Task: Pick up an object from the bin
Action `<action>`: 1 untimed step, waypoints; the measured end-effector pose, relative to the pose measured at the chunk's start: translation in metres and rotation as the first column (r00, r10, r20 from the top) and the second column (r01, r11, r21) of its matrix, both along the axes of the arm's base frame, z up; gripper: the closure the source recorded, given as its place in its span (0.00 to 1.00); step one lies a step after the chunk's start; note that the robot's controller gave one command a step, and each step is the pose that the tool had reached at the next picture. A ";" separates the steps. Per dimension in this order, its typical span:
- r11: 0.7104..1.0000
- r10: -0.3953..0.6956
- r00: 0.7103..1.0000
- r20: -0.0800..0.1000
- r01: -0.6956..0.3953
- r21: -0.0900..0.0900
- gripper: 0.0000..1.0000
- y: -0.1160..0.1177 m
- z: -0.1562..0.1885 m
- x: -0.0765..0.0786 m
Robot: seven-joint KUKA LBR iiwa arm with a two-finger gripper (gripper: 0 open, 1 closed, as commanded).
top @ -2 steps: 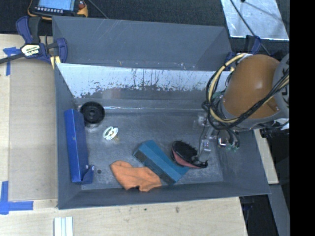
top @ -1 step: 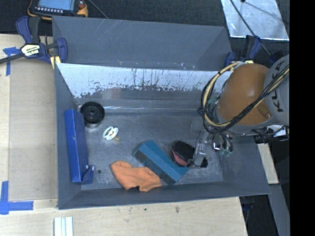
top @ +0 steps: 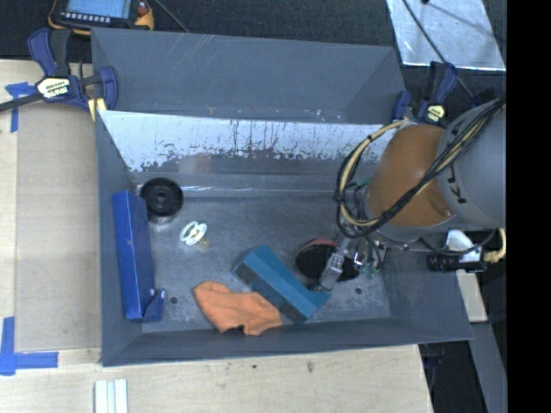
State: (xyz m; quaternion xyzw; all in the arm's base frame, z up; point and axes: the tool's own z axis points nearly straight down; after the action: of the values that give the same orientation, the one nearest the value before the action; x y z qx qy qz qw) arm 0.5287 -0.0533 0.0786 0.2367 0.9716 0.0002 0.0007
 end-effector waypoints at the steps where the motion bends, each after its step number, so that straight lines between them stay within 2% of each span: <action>1: 0.997 0.075 0.997 0.004 -0.075 -0.001 1.00 -0.004 -0.008 -0.016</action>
Offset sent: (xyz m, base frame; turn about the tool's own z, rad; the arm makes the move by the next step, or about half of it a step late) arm 0.0000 0.0000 0.0000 0.0000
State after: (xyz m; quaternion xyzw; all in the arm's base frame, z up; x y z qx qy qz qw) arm 0.5130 -0.0573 0.0705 0.2002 0.9798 0.0001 0.0027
